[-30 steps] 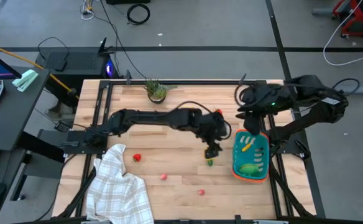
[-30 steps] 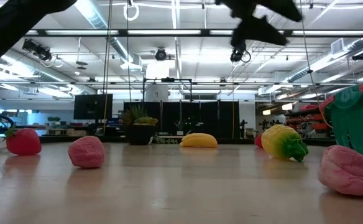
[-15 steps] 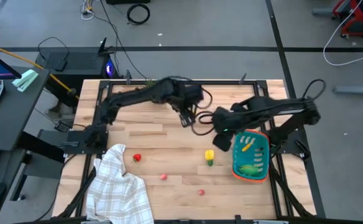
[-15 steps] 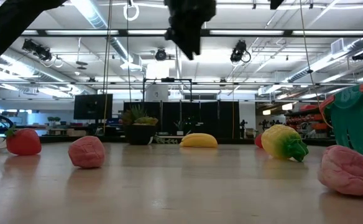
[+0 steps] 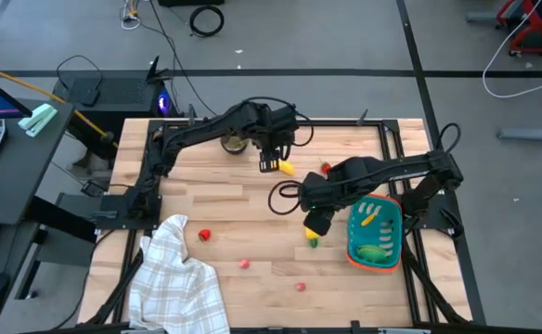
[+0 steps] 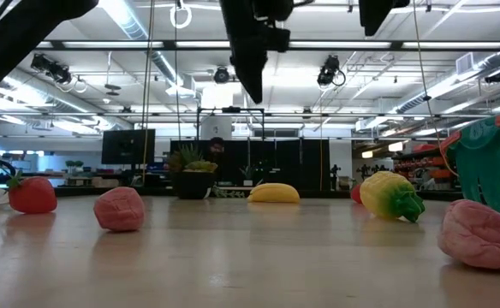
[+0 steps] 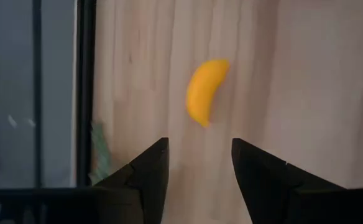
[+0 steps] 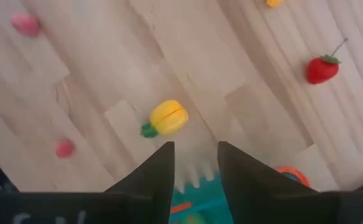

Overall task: Pick and placing Produce into tupperware
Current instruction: Put the yellow banana into the blue basket

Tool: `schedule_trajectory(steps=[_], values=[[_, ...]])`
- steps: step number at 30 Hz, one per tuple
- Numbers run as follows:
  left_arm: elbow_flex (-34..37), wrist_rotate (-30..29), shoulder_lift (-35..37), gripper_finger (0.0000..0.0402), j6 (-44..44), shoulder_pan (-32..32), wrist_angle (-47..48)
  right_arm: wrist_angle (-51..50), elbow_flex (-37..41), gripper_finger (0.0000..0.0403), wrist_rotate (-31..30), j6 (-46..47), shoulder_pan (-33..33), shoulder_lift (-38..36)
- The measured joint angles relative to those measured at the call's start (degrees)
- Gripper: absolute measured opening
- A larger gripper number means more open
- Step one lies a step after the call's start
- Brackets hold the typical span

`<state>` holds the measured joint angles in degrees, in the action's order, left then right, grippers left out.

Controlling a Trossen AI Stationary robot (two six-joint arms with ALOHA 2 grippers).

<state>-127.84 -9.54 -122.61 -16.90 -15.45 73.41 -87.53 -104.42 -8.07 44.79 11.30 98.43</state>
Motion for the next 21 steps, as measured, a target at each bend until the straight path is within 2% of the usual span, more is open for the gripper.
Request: schedule_trajectory(steps=[7,12,17,21], values=[[12.92,0.51,-0.10,0.0219,-15.49,-0.10,-9.89,0.91,0.00,0.0130,-1.37,6.55,0.64,-1.85],[22.70,0.55,-0.20,0.0233,-21.43,-0.14,-22.92,1.49,0.00,0.0130,-3.71,7.75,0.91,-2.33],[26.83,0.64,-0.17,0.0235,-24.11,-0.25,-29.96,1.90,0.00,0.0130,-4.17,7.70,0.82,-2.33],[27.13,1.29,-0.13,0.0236,-25.34,-1.10,-34.41,1.92,0.00,0.0130,-5.30,7.68,0.83,-2.31]])
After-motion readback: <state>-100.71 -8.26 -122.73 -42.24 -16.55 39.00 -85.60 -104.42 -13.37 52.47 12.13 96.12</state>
